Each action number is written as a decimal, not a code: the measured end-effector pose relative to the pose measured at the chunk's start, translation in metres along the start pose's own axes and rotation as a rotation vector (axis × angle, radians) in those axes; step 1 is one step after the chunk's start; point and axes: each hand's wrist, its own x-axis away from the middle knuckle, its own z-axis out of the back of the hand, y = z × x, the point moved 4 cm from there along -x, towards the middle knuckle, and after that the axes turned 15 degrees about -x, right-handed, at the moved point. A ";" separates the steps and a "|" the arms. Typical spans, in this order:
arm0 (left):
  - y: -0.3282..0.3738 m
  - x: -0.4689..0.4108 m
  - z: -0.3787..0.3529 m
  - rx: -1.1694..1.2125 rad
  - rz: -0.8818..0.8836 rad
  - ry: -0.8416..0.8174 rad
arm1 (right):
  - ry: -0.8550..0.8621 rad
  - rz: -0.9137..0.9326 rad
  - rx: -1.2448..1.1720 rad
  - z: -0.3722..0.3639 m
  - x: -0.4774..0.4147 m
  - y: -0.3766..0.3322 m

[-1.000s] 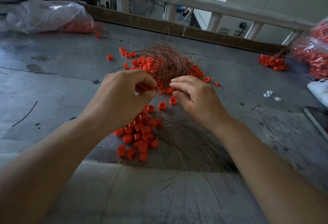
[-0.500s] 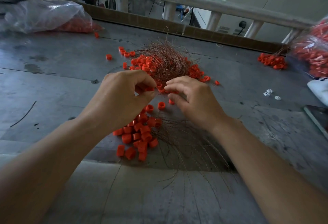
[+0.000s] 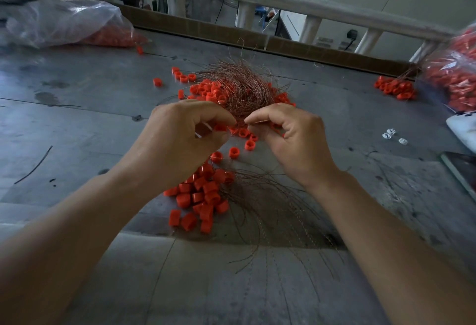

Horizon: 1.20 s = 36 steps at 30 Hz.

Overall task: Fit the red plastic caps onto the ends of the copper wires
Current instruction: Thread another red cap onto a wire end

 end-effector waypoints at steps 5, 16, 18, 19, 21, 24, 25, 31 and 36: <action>0.006 0.001 -0.003 -0.001 -0.066 0.046 | -0.043 -0.010 0.005 -0.005 0.001 -0.001; 0.017 0.003 -0.005 -0.026 -0.225 0.114 | -0.111 -0.022 0.009 -0.010 0.003 -0.002; 0.017 0.003 -0.004 -0.022 -0.228 0.134 | -0.112 -0.040 0.026 -0.010 0.003 -0.001; 0.018 0.003 -0.001 -0.006 -0.233 0.159 | -0.105 -0.056 0.042 -0.010 0.002 0.000; 0.019 0.005 0.007 0.036 -0.244 0.234 | -0.083 -0.096 0.075 -0.007 0.002 0.004; 0.015 0.006 0.022 0.221 -0.241 0.295 | -0.071 -0.154 0.139 -0.002 0.002 0.013; 0.012 0.005 0.025 0.372 -0.211 0.278 | -0.070 -0.174 0.148 0.001 0.002 0.016; -0.007 0.000 0.036 1.033 0.069 0.209 | 0.153 -0.153 0.059 0.023 -0.001 0.011; 0.003 0.003 0.020 1.007 0.122 0.143 | 0.221 0.087 -0.150 0.022 0.000 -0.024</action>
